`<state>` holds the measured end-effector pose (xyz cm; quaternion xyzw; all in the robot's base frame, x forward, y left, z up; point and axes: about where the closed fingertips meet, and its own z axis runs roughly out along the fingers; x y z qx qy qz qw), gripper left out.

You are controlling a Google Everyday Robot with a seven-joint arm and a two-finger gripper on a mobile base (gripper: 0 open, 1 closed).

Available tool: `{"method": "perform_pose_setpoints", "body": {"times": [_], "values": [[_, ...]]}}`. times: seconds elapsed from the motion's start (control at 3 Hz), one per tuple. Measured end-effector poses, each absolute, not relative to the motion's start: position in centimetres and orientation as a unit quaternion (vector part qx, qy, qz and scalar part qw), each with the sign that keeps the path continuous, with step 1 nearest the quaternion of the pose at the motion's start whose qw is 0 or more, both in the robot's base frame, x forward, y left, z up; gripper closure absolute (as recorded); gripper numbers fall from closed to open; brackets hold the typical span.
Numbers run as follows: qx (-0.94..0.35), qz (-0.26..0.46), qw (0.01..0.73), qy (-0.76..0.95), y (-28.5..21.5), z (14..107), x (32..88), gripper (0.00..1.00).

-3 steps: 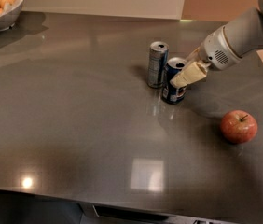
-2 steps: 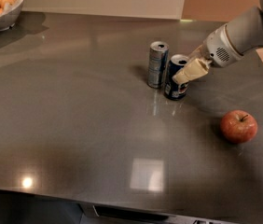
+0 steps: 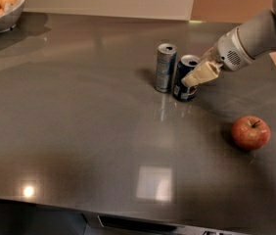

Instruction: Move pepsi can near redbull can

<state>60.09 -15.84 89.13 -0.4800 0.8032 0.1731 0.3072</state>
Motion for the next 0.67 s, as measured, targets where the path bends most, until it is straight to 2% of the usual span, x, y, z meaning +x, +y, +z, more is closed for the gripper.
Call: {"method": "perform_pose_setpoints", "body": {"times": [0.33,0.67], "values": [[-0.481,0.174,0.306,0.803,-15.67,89.02,60.11,0.0],[-0.481,0.174,0.306,0.803,-15.66,89.01,60.11,0.0]]}}
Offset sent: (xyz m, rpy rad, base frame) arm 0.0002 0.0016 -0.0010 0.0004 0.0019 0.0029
